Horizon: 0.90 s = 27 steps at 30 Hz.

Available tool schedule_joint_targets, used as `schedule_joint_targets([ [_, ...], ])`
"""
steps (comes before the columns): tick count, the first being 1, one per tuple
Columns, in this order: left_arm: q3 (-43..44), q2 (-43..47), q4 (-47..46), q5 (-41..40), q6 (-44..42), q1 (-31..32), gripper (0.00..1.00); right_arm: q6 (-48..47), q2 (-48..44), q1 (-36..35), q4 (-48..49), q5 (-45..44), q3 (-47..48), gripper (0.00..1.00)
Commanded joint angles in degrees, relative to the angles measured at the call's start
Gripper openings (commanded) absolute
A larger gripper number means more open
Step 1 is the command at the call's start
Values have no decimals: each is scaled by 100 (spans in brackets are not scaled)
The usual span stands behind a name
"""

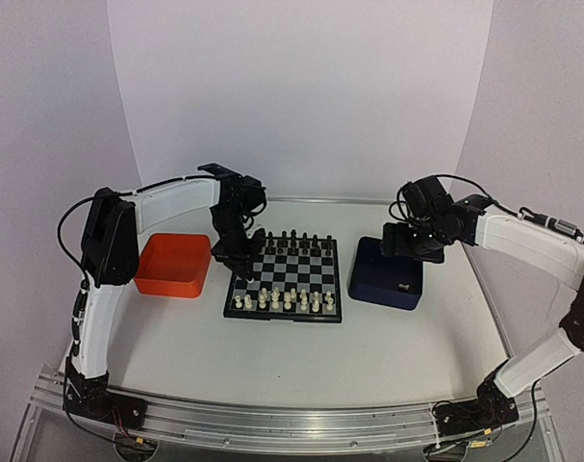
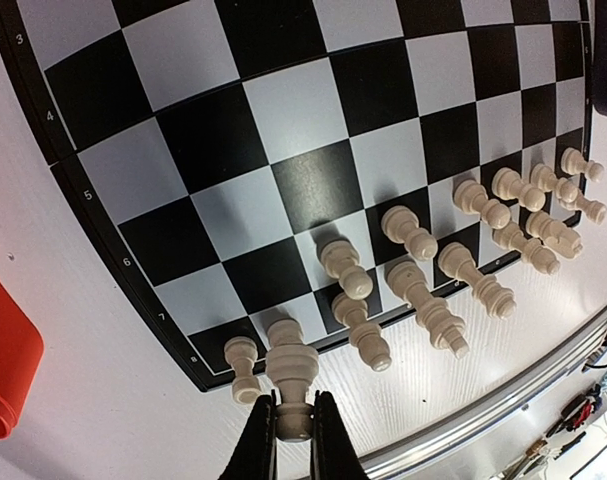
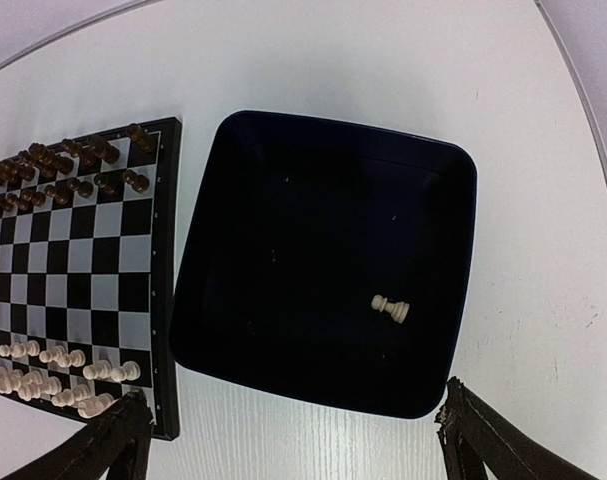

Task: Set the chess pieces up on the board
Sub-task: Place the chess piece on the chessboard.

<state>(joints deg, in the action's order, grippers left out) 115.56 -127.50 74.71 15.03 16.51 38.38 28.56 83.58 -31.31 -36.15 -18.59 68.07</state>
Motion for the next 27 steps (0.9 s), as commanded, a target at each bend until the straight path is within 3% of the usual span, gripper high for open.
schedule_joint_targets([
  [1, 181, -164, 184, 92, -43, -33, 0, 70, 85, 77, -97, 99, -55, 96],
  [27, 166, -564, 193, 138, -44, -34, 5, 177, 332, 231, -260, 234, 0, 96],
])
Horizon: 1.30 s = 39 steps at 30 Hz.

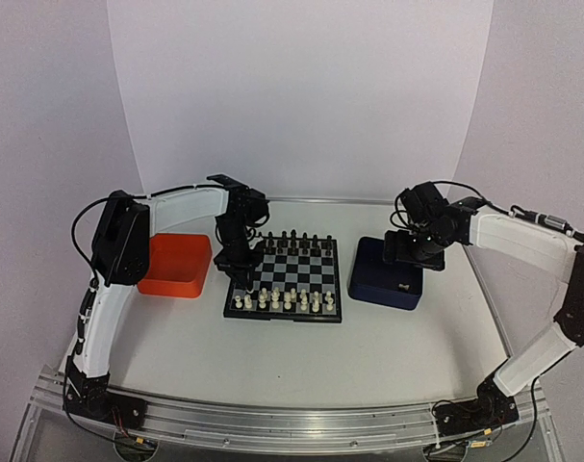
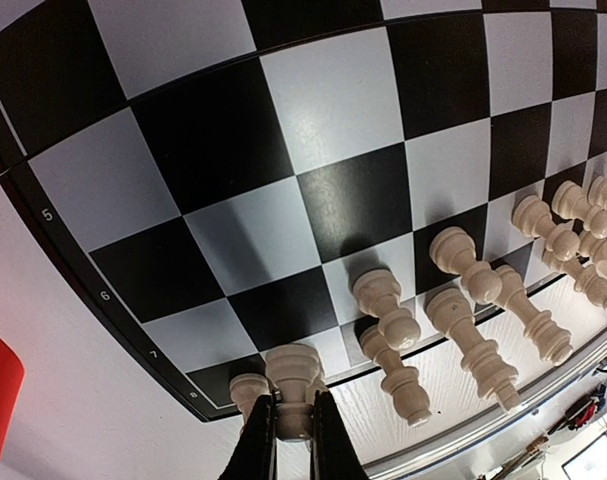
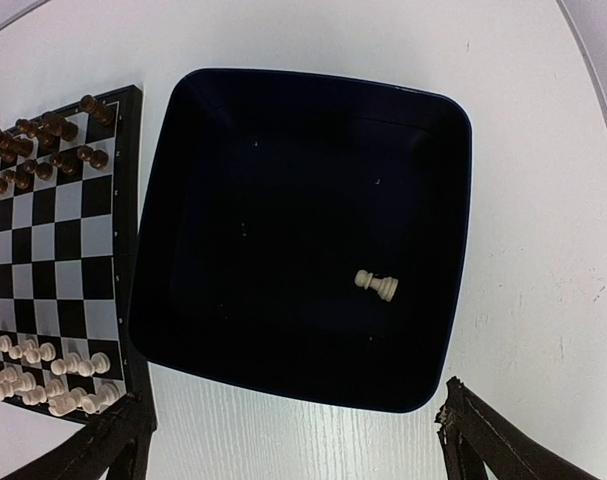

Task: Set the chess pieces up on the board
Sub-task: Place the chess piece on the chessboard.

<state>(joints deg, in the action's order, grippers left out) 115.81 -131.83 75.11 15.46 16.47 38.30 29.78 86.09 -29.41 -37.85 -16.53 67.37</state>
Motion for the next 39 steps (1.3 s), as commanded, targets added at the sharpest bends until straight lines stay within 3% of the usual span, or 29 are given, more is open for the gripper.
schedule_joint_targets([
  [1, 126, -128, 146, 107, -46, -25, 6, 54, 89, 46, -91, 37, 78, 96],
  [26, 376, -398, 134, 138, -83, -25, 13, 86, 143, 113, -123, -43, 40, 97],
  [39, 530, -396, 156, 77, -65, -25, 25, 140, 94, 128, -154, 0, -25, 97],
])
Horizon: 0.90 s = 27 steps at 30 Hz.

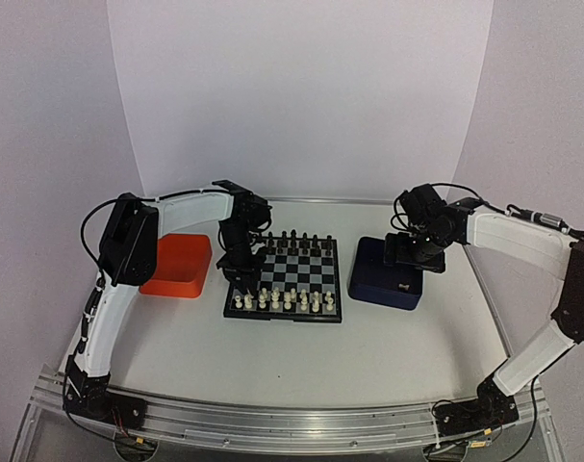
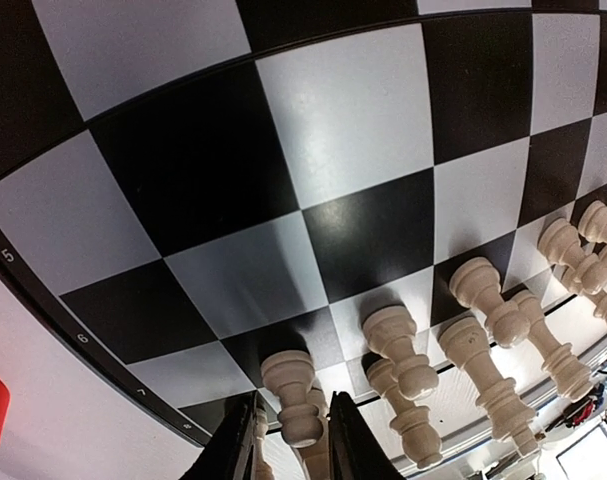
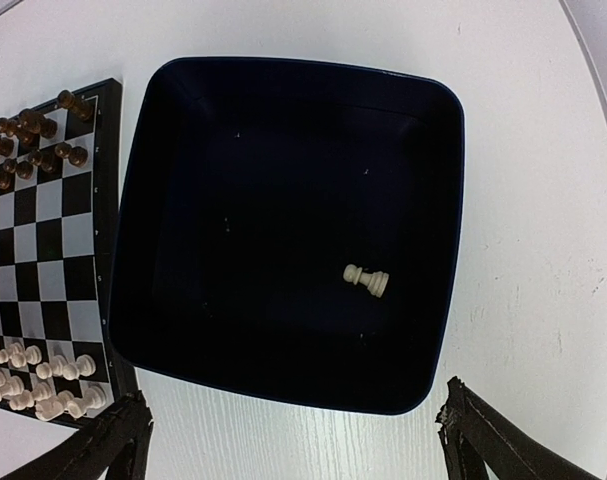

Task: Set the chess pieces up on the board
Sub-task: Place the chess piece on the chessboard.

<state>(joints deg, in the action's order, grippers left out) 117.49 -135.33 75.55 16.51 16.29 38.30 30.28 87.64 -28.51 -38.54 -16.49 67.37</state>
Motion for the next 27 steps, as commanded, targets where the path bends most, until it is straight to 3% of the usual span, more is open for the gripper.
schedule_joint_targets([
  [1, 388, -46, 117, -41, -40, -25, 26, 98, -62, 44, -83, 3, -29, 97],
  [9, 1012, 86, 86, -196, 39, -25, 37, 136, -131, 40, -84, 14, -25, 97],
  [12, 1264, 187, 142, -466, 120, -25, 47, 153, -174, 44, -85, 0, -17, 97],
  [15, 1432, 394, 144, -873, 267, -24, 65, 162, -224, 41, -87, -28, -6, 98],
  [17, 1496, 633, 21, -1195, 404, -22, 94, 155, -234, 49, -85, -44, -5, 98],
  [18, 1498, 788, -122, -1354, 467, -24, 98, 146, -221, 55, -83, -29, -5, 98],
  [22, 1115, 1614, -1122, -2179, 717, -25, 100, 134, -138, 144, -90, 231, 3, 98],
  [27, -825, 3035, -3803, -2751, 690, -55, 100, 124, 90, 496, -96, 812, 136, 98],
])
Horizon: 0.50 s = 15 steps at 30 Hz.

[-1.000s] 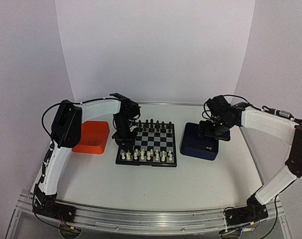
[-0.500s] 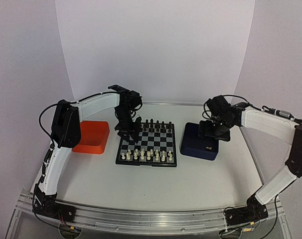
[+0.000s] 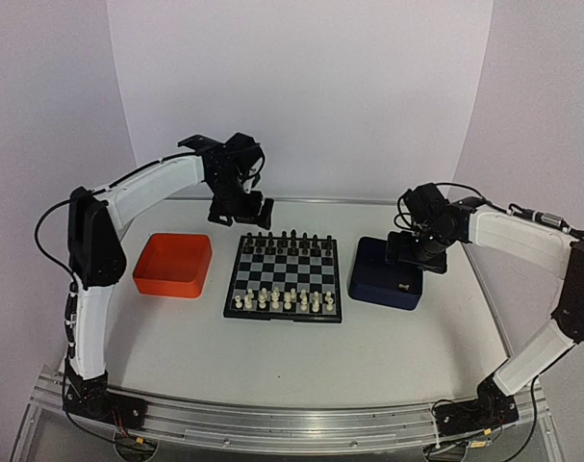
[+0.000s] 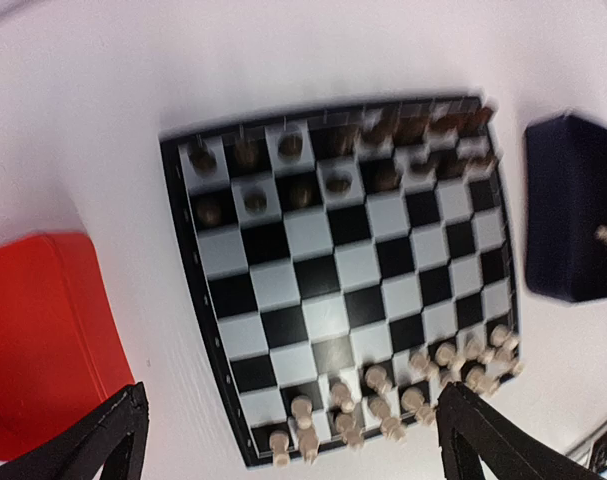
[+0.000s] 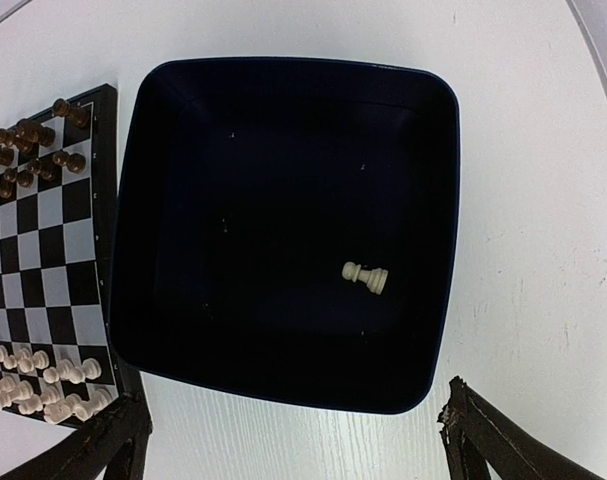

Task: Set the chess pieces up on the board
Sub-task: Place the chess piece on the chessboard, then pick up the chess piece from the storage box.

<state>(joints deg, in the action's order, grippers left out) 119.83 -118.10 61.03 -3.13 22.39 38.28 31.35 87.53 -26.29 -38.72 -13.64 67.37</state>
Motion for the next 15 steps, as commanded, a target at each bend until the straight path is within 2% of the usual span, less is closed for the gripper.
schedule_joint_targets([
  [1, -1328, 1442, -2708, -777, 18, -70, 100, -49, 182, 303, -83, 579, 197, 98],
  [3, -1805, 1627, -3332, -795, -100, -112, 100, -194, 352, 350, -108, 672, 356, 98],
  [7, -2156, 1464, -4046, -799, -132, -321, 100, -514, 820, 414, -214, 701, 596, 97],
  [10, -2187, 1157, -4367, -401, -27, -612, 100, -634, 1177, 432, -287, 581, 720, 97],
  [15, -1917, 649, -4662, -458, 218, -811, 100, -573, 1616, 438, -509, 563, 1060, 93],
])
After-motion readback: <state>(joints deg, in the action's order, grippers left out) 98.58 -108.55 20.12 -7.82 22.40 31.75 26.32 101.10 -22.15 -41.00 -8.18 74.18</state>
